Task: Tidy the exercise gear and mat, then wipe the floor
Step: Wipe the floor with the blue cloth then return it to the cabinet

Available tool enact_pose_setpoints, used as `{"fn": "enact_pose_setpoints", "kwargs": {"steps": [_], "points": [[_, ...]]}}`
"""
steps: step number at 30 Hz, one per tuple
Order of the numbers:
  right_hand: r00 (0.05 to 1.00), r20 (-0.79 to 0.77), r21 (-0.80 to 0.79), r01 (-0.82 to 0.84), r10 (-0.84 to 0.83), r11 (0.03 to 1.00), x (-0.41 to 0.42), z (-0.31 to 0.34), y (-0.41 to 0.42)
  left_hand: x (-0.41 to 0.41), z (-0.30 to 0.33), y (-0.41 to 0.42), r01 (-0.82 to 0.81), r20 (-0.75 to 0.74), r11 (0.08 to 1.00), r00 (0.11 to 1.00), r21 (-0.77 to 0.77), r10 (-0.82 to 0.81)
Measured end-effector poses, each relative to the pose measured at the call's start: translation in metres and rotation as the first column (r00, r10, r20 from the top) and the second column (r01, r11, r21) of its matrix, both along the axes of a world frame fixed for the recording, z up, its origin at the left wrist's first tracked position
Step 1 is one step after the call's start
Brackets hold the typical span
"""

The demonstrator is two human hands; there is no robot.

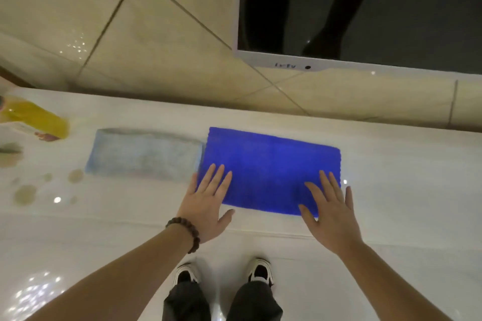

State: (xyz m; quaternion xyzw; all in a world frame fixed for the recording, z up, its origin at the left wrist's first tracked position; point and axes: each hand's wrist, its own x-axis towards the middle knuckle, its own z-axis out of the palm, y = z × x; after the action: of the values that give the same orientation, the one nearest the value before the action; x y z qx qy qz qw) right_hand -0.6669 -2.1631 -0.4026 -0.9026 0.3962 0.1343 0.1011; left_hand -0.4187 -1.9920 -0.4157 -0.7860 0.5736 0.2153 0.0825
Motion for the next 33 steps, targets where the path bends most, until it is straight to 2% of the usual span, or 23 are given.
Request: {"fn": "enact_pose_setpoints", "kwargs": {"steps": [2,4,10,16,19,22,26,29,33], "points": [[0.997,0.077,-0.051,-0.008,0.012,0.999,0.022,-0.009,0.006,-0.004,-0.013,-0.014,-0.010,0.029,0.992,0.999,-0.128,0.014],[0.996,0.082,-0.073,-0.012,0.018,0.997,0.050,-0.026,0.011,-0.004,-0.027,-0.032,-0.041,0.034,0.981,0.998,-0.188,0.049],[0.991,0.005,-0.106,0.133,-0.133,0.985,0.088,-0.079,0.019,-0.004,-0.066,-0.057,-0.139,0.071,0.978,0.986,-0.159,0.152],[0.998,0.030,-0.140,-0.054,0.059,0.989,0.072,-0.086,-0.014,-0.025,-0.070,-0.054,-0.240,0.067,0.948,0.964,-0.211,0.259],[0.997,0.026,-0.142,-0.066,0.070,0.988,0.073,-0.085,-0.015,-0.030,-0.071,-0.053,-0.259,0.067,0.944,0.958,-0.204,0.278],[0.999,0.030,-0.141,0.041,-0.037,0.989,0.065,-0.086,-0.010,-0.021,-0.073,-0.049,-0.235,0.064,0.952,0.966,-0.195,0.252],[0.933,0.062,-0.125,0.361,-0.356,0.924,0.028,-0.087,-0.012,-0.014,-0.074,-0.046,-0.221,0.079,0.963,0.969,-0.152,0.235],[0.911,0.062,-0.090,0.412,-0.408,0.907,0.019,-0.084,-0.008,-0.014,-0.069,-0.049,-0.214,0.092,0.969,0.970,-0.125,0.226],[0.903,-0.023,-0.043,0.428,-0.430,0.902,0.023,-0.080,0.001,-0.012,-0.063,-0.049,-0.201,0.120,0.977,0.971,-0.067,0.208]]}}
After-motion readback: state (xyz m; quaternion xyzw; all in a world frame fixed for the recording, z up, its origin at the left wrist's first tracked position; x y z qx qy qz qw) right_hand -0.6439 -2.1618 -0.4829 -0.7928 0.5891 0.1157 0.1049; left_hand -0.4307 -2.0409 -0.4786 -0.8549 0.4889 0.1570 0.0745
